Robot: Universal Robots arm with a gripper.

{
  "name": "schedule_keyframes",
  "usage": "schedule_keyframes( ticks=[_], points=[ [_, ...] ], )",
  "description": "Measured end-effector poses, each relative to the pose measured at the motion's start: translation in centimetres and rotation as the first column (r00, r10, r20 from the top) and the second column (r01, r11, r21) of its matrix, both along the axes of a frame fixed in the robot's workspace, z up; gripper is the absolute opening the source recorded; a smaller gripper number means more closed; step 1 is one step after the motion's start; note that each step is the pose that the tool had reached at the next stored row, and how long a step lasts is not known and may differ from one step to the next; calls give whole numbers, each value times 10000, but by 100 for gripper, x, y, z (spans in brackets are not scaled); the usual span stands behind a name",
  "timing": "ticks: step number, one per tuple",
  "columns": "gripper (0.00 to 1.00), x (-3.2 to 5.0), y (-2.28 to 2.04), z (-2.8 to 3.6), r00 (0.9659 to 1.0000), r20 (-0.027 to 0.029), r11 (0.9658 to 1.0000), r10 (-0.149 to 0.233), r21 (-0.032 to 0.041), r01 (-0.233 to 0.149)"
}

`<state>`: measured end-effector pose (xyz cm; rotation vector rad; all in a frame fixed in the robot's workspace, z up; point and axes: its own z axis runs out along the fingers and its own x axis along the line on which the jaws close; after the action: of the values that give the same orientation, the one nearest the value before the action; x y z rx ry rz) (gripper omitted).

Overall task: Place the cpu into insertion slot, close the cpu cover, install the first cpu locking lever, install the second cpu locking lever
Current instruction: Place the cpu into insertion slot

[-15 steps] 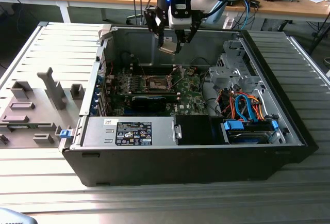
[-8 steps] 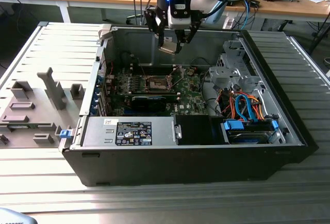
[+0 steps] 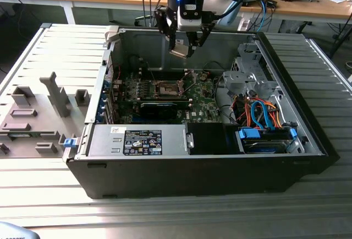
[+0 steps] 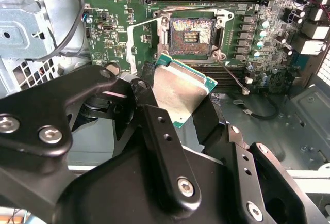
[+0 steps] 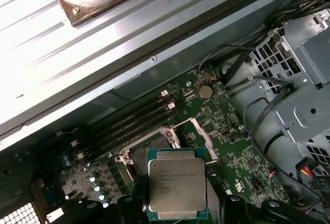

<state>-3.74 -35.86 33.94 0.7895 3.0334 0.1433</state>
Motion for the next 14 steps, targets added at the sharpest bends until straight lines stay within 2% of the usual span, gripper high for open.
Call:
schedule_keyframes(
  ticks=[14],
  points=[
    [55,0,-1,0,9996,0,9996,-275,0,275]
  ],
)
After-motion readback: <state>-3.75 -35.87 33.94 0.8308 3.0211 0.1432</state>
